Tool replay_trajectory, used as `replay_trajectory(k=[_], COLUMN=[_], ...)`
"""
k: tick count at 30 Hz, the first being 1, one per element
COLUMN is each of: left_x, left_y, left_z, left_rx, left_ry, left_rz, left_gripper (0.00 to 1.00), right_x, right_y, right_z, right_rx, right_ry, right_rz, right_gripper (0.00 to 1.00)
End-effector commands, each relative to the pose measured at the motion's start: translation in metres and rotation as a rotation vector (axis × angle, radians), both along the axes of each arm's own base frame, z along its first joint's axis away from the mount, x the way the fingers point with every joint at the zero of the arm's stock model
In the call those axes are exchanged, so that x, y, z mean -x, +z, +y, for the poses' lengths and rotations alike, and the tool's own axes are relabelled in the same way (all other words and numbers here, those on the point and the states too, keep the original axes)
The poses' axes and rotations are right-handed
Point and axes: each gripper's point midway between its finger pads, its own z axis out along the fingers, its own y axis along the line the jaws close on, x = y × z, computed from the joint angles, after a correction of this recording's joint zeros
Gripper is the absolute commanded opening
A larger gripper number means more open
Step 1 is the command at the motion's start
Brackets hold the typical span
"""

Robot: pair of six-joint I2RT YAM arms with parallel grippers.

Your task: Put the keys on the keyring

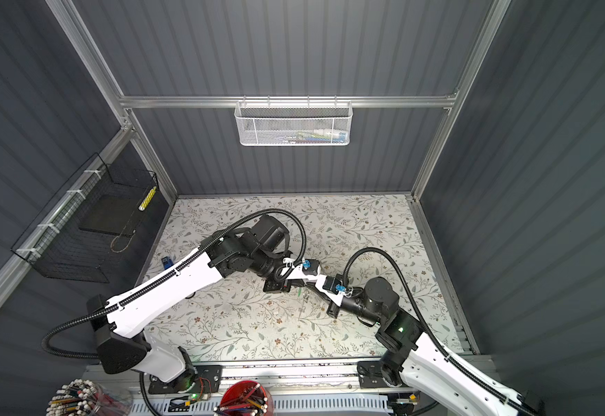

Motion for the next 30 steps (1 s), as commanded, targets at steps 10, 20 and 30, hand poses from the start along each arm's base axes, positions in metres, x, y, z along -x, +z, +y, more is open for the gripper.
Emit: replay_trajectory(k=[10,20,30], left_x=[-0.012,-0.001,0.008], left_y=[0.036,0.03,0.03], left_z=[0.01,0.007,0.002], left_rx=[0.253,0.399,0.445], left_ry=[0.108,0.119,0.078], left_rz=[-0.012,0.08,0.131], left_gripper=[0.46,0.44,0.32], right_x=[0.011,0.015,0.016], right_y=[0.022,0.038,0.041], right_z=[-0.005,-0.005,-0.004], right_rx=[-0.108,-0.172,-0.185], right_ry=[0.021,0.044,0.053], right_rz=[-0.06,-0.077,-0.08], right_gripper=[0.0,0.0,0.0])
